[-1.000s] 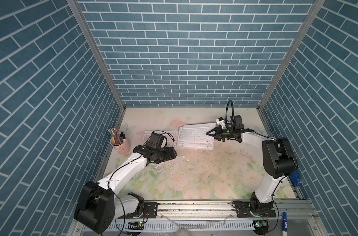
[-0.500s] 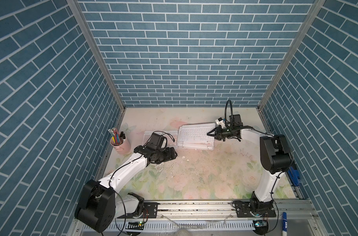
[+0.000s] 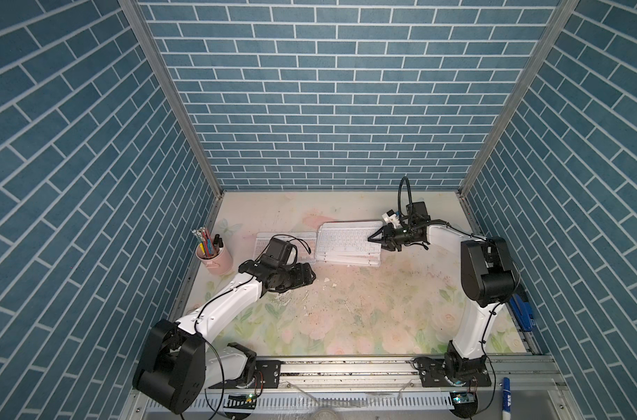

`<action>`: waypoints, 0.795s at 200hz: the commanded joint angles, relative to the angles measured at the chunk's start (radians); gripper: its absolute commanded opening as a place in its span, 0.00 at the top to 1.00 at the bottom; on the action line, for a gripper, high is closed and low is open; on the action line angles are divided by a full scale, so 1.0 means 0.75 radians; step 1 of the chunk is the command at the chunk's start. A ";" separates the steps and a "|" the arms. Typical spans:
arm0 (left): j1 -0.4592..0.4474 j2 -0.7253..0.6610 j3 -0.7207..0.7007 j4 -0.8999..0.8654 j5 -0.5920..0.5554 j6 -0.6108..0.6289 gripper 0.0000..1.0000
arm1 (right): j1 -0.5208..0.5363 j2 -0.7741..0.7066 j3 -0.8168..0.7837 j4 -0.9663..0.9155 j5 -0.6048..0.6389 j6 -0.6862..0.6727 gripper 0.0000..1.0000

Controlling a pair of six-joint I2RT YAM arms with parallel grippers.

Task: Stack the numeric keypads
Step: Place the numeric keypad at the numeric keypad.

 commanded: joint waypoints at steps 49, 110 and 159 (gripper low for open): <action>0.010 -0.025 -0.031 -0.003 -0.002 0.010 0.19 | -0.001 0.049 0.112 -0.171 0.123 -0.122 0.52; 0.008 -0.033 -0.038 -0.001 -0.005 0.010 0.19 | -0.001 0.067 0.163 -0.282 0.224 -0.161 0.52; 0.010 -0.041 -0.043 -0.003 -0.008 0.012 0.19 | -0.003 0.076 0.184 -0.350 0.298 -0.184 0.52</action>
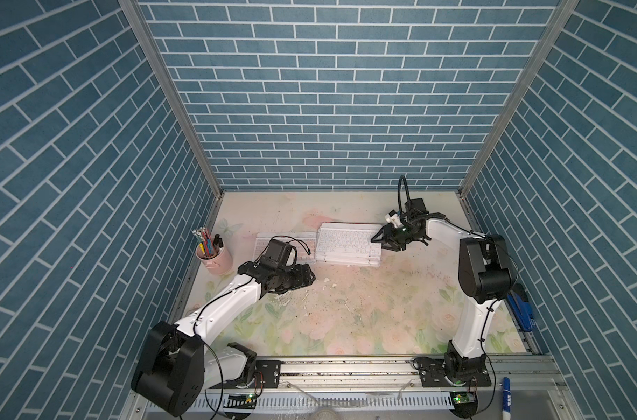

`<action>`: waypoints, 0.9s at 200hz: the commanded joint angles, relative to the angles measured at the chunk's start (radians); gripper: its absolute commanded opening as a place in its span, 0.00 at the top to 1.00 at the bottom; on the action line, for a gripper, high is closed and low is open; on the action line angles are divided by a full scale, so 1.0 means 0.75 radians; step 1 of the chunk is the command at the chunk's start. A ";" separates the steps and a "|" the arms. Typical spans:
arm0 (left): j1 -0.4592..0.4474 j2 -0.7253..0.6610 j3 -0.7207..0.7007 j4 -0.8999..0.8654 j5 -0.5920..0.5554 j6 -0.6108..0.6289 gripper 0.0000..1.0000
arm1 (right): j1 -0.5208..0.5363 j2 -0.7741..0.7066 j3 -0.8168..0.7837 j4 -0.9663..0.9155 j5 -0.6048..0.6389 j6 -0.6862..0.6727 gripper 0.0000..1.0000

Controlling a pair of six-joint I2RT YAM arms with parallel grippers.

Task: Stack the numeric keypads
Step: Place the numeric keypad at the numeric keypad.

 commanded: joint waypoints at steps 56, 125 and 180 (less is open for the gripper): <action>0.009 -0.031 -0.025 -0.014 -0.018 0.014 0.19 | -0.025 0.001 0.026 -0.094 0.138 -0.075 0.52; 0.044 0.054 0.142 -0.050 -0.229 0.084 0.18 | -0.057 -0.193 -0.104 -0.059 0.261 -0.051 0.54; 0.197 0.482 0.439 0.109 -0.161 0.140 0.19 | -0.056 -0.370 -0.243 0.003 0.244 0.004 0.55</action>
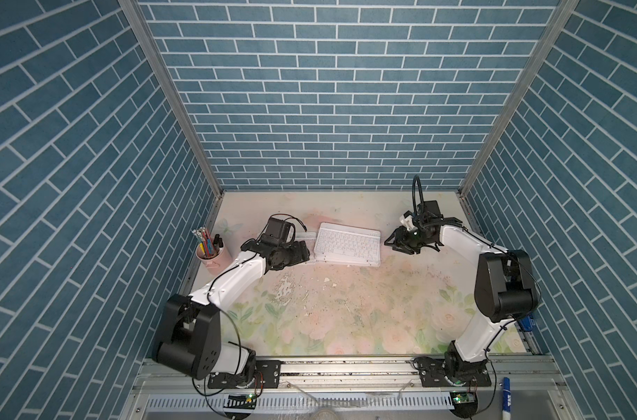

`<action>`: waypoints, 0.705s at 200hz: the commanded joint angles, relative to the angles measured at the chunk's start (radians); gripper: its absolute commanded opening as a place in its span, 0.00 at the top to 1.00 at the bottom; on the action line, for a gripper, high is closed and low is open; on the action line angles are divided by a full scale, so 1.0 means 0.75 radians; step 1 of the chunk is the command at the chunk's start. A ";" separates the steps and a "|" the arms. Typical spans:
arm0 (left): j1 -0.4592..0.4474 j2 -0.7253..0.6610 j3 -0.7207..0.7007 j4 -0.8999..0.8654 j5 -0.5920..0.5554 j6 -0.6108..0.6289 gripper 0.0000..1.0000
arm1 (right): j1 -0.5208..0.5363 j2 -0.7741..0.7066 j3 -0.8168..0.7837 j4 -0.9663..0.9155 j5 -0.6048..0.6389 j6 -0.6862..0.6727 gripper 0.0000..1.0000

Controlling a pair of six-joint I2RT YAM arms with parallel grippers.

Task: Stack the numeric keypads
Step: Place the numeric keypad at the numeric keypad.

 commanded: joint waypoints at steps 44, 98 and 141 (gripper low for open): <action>0.108 0.481 0.340 -0.004 -0.048 0.129 0.20 | 0.007 -0.149 -0.059 0.026 -0.027 0.022 0.55; 0.117 0.634 0.403 -0.029 -0.085 0.152 0.20 | 0.007 -0.187 -0.055 0.029 -0.046 0.028 0.55; 0.117 0.664 0.334 -0.028 -0.064 0.134 0.20 | 0.007 -0.189 -0.055 0.029 -0.048 0.031 0.55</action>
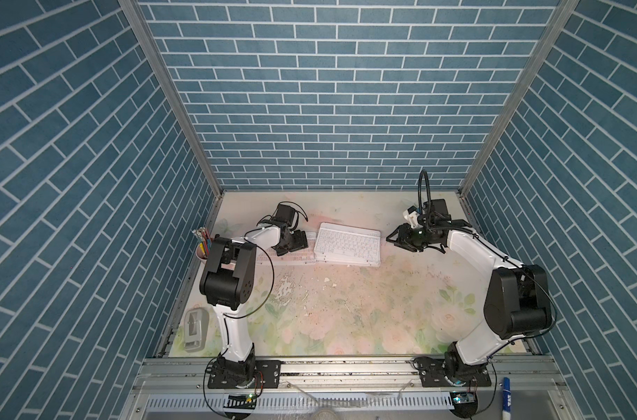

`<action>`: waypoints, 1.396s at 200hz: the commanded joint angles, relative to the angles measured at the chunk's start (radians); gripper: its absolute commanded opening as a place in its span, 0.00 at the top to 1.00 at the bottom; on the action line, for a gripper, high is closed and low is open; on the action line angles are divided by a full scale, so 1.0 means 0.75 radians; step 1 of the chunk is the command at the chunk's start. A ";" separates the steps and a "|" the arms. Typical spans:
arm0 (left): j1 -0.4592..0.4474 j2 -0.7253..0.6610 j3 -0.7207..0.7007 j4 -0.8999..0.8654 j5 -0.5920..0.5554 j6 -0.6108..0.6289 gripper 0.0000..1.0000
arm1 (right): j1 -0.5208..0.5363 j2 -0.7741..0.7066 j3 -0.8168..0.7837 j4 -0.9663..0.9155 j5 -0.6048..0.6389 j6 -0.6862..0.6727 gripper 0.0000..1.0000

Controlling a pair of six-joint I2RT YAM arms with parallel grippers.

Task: Stack the numeric keypads
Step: Place the numeric keypad at the numeric keypad, then move the numeric keypad to the center of the board.

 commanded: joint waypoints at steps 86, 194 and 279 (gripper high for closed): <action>-0.047 -0.211 -0.452 -0.072 0.006 -0.079 0.21 | 0.008 -0.065 -0.007 0.030 -0.051 0.054 0.55; -0.330 -0.436 -0.702 -0.130 -0.037 -0.239 0.21 | 0.022 -0.119 -0.015 0.043 -0.067 0.083 0.55; -0.372 -0.583 -0.580 -0.228 -0.119 -0.230 0.20 | 0.225 -0.079 -0.059 0.058 0.006 0.075 0.56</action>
